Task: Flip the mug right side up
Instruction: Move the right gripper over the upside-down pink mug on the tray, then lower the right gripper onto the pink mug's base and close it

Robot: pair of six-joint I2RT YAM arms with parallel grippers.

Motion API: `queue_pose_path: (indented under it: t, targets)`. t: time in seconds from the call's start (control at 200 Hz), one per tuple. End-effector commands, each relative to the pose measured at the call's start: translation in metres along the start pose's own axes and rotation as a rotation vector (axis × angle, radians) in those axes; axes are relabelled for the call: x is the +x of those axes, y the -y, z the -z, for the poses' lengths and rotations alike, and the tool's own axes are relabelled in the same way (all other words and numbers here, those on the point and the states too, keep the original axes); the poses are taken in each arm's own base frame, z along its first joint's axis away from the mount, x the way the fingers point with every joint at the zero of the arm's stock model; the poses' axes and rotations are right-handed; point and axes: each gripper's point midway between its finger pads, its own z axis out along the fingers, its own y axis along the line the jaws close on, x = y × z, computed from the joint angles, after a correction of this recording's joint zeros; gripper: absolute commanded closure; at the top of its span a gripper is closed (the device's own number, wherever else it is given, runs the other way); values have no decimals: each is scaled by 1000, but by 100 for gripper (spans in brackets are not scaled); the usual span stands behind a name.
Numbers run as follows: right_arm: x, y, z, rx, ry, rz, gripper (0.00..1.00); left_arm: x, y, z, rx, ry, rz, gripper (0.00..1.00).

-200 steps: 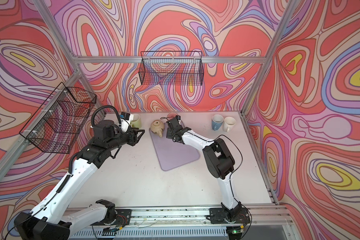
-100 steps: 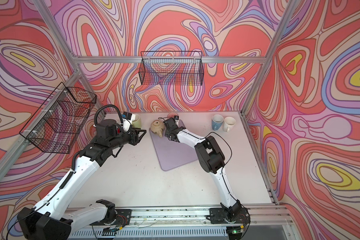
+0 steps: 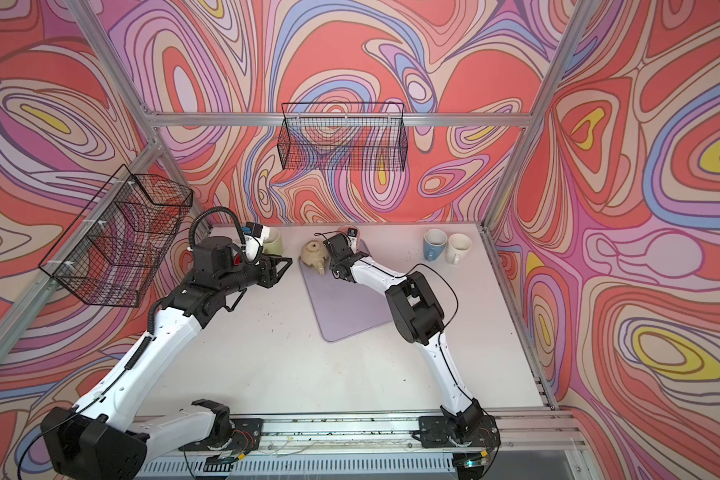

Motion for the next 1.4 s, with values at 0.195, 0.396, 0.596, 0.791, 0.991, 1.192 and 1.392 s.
queue_pose_path:
  t: [0.195, 0.396, 0.596, 0.791, 0.991, 1.192, 1.392]
  targets:
    - [4, 27, -7, 71, -5, 36, 62, -3, -2, -2, 21, 14, 16, 59]
    - [10, 35, -14, 40, -63, 78, 67, -5, -1, -1, 22, 20, 13, 59]
    - [12, 41, -5, 22, -82, 104, 85, -4, -2, -1, 24, 17, 17, 59]
    - [14, 50, 15, 22, -76, 147, 92, -4, -1, -1, 24, 17, 16, 59]
    - [30, 63, 36, 38, -106, 224, 93, -3, -2, -2, 23, 12, 18, 59]
    - [58, 71, 59, 42, -153, 299, 92, -3, -2, -3, 27, 9, 18, 59]
    - [75, 81, 76, 47, -181, 292, 80, -2, -3, -4, 23, 4, 17, 59]
